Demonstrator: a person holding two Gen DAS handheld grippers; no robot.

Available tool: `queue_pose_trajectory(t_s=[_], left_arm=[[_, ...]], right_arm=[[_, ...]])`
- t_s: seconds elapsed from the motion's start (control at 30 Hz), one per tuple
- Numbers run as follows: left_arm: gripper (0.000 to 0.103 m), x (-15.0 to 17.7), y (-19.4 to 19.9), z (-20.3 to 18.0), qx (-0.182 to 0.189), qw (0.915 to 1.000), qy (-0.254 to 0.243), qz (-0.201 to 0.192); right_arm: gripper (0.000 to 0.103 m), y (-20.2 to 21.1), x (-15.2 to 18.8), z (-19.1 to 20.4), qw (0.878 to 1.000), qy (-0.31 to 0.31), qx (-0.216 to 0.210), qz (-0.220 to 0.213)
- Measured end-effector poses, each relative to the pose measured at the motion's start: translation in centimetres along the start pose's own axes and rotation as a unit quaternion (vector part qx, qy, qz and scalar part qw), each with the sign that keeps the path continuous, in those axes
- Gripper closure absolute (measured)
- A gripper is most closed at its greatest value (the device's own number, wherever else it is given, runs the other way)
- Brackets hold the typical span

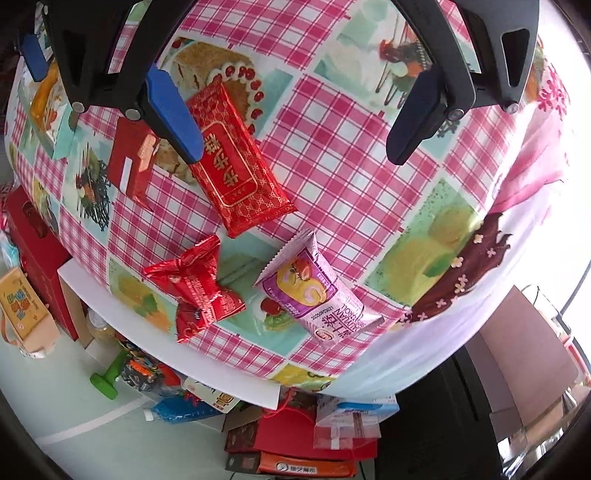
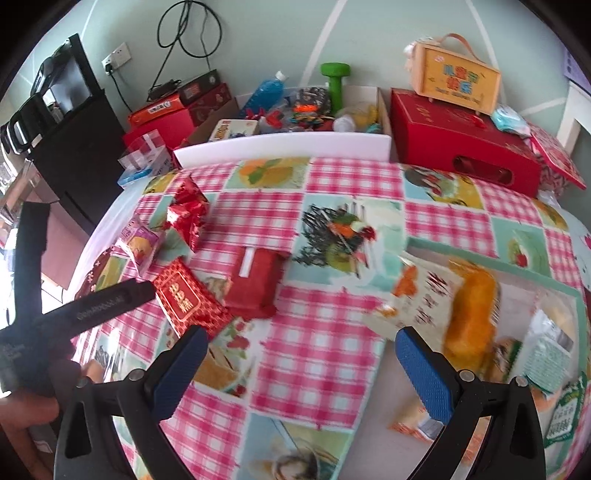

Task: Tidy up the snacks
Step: 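Move both tools back to the red packs on the tablecloth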

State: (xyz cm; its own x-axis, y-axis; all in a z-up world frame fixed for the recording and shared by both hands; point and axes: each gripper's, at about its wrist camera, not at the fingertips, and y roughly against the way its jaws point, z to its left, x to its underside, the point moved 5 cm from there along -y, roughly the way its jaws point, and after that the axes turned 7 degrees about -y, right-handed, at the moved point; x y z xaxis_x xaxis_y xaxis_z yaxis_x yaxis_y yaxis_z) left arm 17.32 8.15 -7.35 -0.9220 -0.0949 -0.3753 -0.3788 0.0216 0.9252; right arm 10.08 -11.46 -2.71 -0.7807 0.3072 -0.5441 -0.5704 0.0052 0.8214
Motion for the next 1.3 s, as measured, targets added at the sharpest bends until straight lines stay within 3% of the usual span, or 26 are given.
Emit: queue_pose_trajectory(t_s=[0.4,0.93,1.13,1.3], left_arm=[[0.004,-0.7,-2.6,0.2,0.02,0.9994,0.026,0.013],[0.004,-1.3,-4.8,-1.1,0.026,0.9992,0.016,0.025],[0.004,-1.7,-5.5,-3.1,0.022,0.9995,-0.005,0.024],[0.004,-2.2,-6.8,-5.2,0.004,0.9994,-0.028,0.021]], right_arm=[[0.011,-5.9,-1.0,3.3,0.998,0.052,0.019,0.03],[0.012,-10.5,-2.0,2.1,0.997,0.025,0.044,0.054],[0.024,-10.5,-2.2,2.0,0.997,0.028,0.044,0.05],[0.047,-10.4,-2.3,1.6,0.998,0.031,0.044,0.044]])
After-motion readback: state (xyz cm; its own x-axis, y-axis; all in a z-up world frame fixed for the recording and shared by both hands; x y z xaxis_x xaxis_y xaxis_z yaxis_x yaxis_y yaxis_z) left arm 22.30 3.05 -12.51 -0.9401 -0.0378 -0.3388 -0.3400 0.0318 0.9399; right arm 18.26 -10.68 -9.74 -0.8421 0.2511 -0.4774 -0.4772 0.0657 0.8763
